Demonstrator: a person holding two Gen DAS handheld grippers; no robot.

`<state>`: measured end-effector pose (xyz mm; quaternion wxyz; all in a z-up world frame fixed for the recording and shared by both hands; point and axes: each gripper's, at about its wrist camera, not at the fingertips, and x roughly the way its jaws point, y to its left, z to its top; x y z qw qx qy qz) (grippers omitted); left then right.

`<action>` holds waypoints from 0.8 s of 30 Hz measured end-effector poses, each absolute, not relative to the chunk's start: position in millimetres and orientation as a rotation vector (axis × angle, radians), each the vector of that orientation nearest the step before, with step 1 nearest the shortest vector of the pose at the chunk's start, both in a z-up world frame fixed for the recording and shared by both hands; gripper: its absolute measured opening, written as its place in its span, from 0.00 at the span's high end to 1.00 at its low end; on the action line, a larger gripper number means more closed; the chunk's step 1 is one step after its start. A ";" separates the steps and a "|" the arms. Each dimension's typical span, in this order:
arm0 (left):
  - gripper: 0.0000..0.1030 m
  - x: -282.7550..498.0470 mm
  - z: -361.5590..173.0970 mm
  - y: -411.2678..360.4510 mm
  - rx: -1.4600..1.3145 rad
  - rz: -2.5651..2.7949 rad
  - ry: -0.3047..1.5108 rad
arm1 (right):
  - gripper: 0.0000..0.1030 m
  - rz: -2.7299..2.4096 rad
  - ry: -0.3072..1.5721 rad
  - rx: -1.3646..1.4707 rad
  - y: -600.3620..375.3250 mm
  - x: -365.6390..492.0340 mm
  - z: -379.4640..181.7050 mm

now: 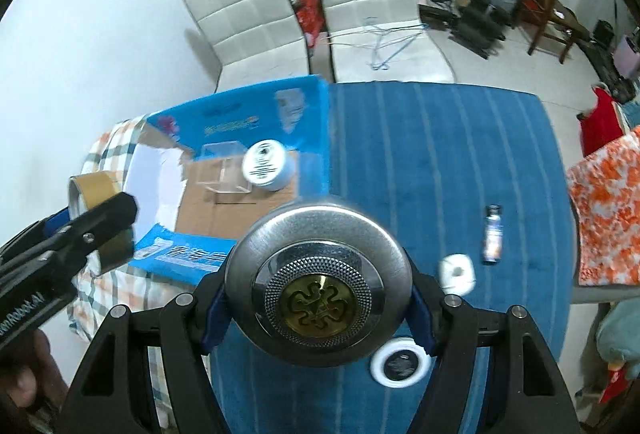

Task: Organize rigid objects
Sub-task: 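Carry the canister with the right tool while the left tool carries the tin into the blue box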

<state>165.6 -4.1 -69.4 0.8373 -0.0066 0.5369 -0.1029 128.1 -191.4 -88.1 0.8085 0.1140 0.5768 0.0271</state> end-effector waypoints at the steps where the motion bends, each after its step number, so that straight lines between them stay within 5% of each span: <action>1: 0.39 166.6 -71.4 6.8 -0.022 -0.201 1.139 | 0.29 0.063 1.237 0.243 -184.9 131.1 -92.6; 24: 0.39 287.5 -206.9 97.7 -0.021 -0.099 1.376 | 0.29 -0.022 1.466 0.203 -92.8 232.3 -230.5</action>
